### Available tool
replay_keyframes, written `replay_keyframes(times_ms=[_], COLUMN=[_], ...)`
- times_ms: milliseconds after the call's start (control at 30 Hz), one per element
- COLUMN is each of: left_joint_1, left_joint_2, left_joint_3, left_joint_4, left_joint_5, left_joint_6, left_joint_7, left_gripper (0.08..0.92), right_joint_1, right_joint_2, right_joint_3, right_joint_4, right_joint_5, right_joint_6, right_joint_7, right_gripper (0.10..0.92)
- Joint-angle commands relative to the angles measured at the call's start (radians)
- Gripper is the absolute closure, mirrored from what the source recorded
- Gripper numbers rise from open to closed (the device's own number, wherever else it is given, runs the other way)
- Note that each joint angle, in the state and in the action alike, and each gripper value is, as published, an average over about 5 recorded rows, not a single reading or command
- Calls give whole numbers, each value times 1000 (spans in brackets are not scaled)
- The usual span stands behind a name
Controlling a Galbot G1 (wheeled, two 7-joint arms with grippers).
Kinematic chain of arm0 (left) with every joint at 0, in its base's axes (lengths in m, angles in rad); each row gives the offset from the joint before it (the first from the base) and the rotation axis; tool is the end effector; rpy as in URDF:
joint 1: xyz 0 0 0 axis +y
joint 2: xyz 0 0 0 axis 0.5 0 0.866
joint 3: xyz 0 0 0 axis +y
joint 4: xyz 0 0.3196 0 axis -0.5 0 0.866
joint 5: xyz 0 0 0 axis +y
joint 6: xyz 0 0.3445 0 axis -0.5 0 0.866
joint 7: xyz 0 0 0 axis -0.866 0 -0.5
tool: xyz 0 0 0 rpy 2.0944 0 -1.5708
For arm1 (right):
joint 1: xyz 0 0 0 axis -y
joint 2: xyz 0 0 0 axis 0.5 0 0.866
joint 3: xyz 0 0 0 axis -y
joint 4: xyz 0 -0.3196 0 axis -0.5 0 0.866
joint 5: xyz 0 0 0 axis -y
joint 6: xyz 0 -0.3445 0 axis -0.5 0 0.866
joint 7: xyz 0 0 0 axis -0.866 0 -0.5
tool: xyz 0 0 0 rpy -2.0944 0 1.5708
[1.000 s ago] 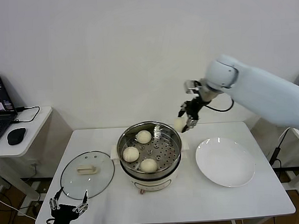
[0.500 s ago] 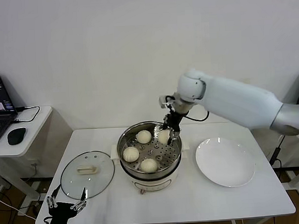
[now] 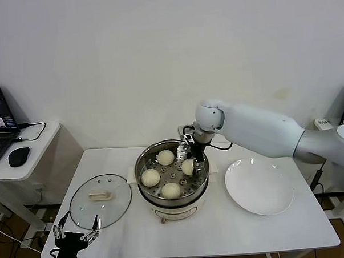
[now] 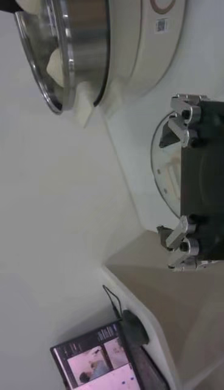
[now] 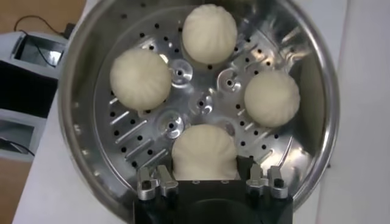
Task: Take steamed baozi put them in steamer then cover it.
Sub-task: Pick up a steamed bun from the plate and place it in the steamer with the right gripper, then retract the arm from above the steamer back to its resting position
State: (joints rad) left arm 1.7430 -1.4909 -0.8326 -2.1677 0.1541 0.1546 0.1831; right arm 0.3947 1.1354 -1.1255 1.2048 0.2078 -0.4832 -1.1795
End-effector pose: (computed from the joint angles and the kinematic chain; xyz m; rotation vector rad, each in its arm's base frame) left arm 0.1323 0.0964 -0.2651 0.0625 -2.8081 -0.5179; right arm 0.5291 0.1040 -0.0940 1.4717 -1.2849 1.3752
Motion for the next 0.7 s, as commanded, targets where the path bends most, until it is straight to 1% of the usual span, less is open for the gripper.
replay_keyframes(times_ms=[33,67,233,300,400,433,500,600,700], left_joint_1=[-3,-4,0,1,-4,-6,-11,-13,-12], left_joint_2=[1,0,-3,-3,-6,-7,-9,-13,-17], left_joint_3=[0,0,3,4,4,3,3,4,7], left_joint_4=[3,3,0,-2,3,7,13,19,22], left_joint_5=[-1,-1,1,1,0,0,-2,-7,-15], left_joint_6=[0,0,0,0,0,0,-5,-20,-36], left_joint_7=[1,2,2,2,1,1,-5,-24,-45], left_gripper=[177,177,177,177,177,177,177,177,177], right_joint_1=[-19,-18,-8,3,22,22,12,-10,-28], right_joint_2=[17,16,-2,-23,-81,-106,-157,-228,-300], right_joint_3=[6,9,35,55,126,166,246,346,402], right_joint_4=[-15,-13,2,20,60,74,100,143,195], right_joint_5=[-16,-13,-5,9,53,83,164,338,495], right_joint_6=[-6,-8,-17,-22,-24,-19,-10,13,82], right_joint_7=[24,28,32,31,30,58,148,371,609], right_gripper=[378,364,242,214,204,203,203,202,203])
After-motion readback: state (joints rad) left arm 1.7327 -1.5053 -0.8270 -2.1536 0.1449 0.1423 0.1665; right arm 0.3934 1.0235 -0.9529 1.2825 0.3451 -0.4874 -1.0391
